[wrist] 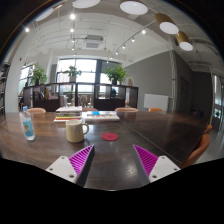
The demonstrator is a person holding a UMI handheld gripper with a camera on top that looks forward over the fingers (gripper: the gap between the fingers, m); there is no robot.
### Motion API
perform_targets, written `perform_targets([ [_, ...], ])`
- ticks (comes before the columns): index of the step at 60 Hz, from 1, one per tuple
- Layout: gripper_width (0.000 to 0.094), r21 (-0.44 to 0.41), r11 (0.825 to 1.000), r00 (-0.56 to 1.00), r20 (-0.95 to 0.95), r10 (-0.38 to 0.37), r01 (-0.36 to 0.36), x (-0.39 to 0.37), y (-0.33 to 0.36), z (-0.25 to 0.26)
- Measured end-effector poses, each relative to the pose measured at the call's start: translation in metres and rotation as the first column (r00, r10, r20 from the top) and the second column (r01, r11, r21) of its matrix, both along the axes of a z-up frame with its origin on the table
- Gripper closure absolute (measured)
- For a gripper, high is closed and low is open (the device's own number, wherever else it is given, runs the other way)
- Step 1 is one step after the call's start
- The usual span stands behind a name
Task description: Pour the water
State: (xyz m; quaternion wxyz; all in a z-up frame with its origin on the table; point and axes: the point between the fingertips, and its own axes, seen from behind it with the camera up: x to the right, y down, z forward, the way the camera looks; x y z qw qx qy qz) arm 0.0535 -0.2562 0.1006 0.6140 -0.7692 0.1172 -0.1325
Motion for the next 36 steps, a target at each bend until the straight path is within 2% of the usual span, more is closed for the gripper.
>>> perform_targets([
  [8,0.0176,0.000,0.999,0.999,0.006,0.032,-0.032,-0.025,0.002,0.002],
  [18,0.0177,0.046,0.987,0.987,-0.045,0.155,-0.153,-0.130,0.021,0.000],
  [25,0.0171,0.089,0.956,0.955,-0.083,0.286,-0.278,-0.216,0.042,0.002],
  [36,0.0173,0.092,0.887,0.883,-0.093,0.460,-0.452,-0.330,0.090,-0.002],
])
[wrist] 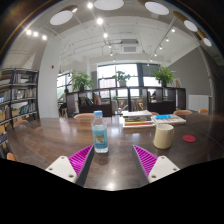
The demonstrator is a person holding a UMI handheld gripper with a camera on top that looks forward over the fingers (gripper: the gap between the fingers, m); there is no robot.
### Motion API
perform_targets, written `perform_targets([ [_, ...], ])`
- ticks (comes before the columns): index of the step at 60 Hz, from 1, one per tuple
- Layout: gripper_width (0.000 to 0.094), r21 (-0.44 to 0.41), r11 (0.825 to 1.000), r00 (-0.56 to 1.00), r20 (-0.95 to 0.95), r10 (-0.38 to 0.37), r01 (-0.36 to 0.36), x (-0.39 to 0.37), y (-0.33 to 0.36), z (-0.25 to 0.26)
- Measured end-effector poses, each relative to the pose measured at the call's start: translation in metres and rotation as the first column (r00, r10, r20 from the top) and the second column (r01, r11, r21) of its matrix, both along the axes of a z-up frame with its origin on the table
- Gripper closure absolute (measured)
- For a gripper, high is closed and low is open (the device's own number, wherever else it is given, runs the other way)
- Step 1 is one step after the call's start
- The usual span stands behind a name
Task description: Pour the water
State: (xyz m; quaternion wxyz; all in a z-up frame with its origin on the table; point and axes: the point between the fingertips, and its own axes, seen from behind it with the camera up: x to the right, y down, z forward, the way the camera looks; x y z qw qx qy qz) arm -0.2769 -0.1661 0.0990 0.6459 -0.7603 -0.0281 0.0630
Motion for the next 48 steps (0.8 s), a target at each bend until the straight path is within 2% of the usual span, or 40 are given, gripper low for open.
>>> perform_targets([
  [6,0.0171,0.014,0.999,0.999,-0.005,0.046,-0.046,-0.036,0.035,0.004],
  [21,0.0171,0.012,0.998,0.998,0.003,0.060,-0.060,-0.070,0.124,0.001],
  [34,0.0193,-0.008,0.997,0.997,0.031,0.073,-0.072,-0.085,0.169,-0.015],
  [39,0.0305,-0.009,0.996,0.997,0.004,0.083,-0.083,-0.089,0.177,-0.019],
  [43,0.0471,0.009,0.998,0.998,-0.007,0.062,-0.062,-0.083,0.182,-0.017],
  [48,0.0525,0.019,0.998,0.998,0.009,0.066,-0.067,-0.087,0.178,-0.016],
])
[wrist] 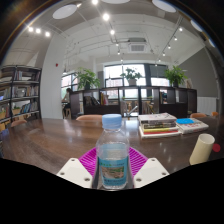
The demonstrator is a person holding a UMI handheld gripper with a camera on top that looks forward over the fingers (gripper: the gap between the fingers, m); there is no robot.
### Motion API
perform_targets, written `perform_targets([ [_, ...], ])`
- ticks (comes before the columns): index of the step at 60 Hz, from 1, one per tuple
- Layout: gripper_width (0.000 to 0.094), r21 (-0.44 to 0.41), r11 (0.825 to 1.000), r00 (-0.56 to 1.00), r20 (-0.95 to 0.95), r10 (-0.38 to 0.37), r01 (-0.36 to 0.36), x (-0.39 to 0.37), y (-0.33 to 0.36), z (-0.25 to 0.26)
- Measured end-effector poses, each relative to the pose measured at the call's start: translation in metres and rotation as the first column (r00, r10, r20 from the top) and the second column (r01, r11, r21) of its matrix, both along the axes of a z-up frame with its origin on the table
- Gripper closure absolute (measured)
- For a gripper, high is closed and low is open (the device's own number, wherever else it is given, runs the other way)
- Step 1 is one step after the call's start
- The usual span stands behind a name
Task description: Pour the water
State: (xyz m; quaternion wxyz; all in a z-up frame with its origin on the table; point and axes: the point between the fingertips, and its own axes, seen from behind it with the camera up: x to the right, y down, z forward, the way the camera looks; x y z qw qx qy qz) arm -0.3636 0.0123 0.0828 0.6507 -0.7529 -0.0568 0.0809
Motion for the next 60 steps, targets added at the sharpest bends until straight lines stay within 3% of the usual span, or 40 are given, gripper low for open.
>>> perform_targets([
  [8,0.0650,0.017,1.000,0.999,0.036,0.001,-0.001,0.000,0.007,0.000],
  [24,0.0652,0.005,0.999,0.999,0.009,0.039,-0.039,0.000,0.004,-0.001],
  [37,0.0652,0.005,0.999,0.934,-0.354,-0.037,0.041,0.049,0.010,0.050],
  [50,0.0651,-0.021,0.994,0.602,-0.794,-0.083,0.109,0.120,0.013,0.095],
  [60,0.0652,-0.005,0.989,0.157,-0.987,-0.029,0.151,0.167,0.010,0.119],
])
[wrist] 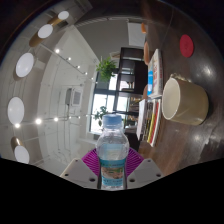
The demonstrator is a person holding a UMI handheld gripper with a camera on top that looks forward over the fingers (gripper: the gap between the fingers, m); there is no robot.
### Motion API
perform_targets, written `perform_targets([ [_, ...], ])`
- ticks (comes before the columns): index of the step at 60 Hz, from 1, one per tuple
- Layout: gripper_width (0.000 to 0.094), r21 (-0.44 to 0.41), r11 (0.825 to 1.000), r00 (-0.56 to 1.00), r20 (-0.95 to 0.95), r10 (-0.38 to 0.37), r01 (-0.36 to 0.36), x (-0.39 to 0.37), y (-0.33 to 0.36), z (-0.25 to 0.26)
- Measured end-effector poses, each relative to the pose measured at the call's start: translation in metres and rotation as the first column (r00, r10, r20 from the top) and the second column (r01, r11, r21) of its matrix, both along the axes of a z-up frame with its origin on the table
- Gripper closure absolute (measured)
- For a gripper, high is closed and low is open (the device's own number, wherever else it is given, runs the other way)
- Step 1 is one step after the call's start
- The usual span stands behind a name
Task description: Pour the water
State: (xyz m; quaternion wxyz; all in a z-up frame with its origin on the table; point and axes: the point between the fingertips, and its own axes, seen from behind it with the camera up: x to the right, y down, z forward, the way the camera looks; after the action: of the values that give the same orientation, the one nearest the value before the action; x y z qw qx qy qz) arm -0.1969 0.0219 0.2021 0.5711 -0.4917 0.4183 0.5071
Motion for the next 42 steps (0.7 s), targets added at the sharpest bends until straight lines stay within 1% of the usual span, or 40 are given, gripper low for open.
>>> perform_targets([
  [4,0.0649,0.020,0.999,0.984,-0.177,-0.022,0.026,0.021,0.001,-0.001],
  [7,0.0650,0.031,0.999,0.961,-0.274,-0.027,0.037,0.032,0.003,-0.003],
  [8,0.0650,0.029,0.999,0.952,-0.306,-0.026,0.037,0.031,-0.011,0.006],
  [17,0.0649,0.035,0.997,0.848,-0.528,-0.046,0.075,0.057,-0.007,0.000],
  [21,0.0652,0.023,0.995,0.803,-0.592,-0.065,0.097,0.068,-0.009,-0.005],
  [23,0.0647,0.029,0.995,0.775,-0.629,-0.060,0.100,0.073,-0.011,-0.015],
  [29,0.0647,0.034,0.990,0.667,-0.743,-0.064,0.134,0.089,-0.023,-0.018],
  [30,0.0649,0.030,0.990,0.649,-0.758,-0.067,0.137,0.092,-0.011,-0.007],
  [32,0.0649,0.027,0.989,0.615,-0.786,-0.067,0.143,0.097,-0.014,-0.007],
  [35,0.0648,0.026,0.987,0.585,-0.808,-0.075,0.161,0.103,-0.018,-0.007],
  [36,0.0648,0.031,0.986,0.573,-0.817,-0.070,0.165,0.100,-0.028,-0.009],
  [38,0.0650,0.037,0.984,0.554,-0.830,-0.065,0.171,0.106,-0.019,-0.009],
  [42,0.0650,0.017,0.986,0.546,-0.834,-0.079,0.168,0.104,-0.024,-0.014],
])
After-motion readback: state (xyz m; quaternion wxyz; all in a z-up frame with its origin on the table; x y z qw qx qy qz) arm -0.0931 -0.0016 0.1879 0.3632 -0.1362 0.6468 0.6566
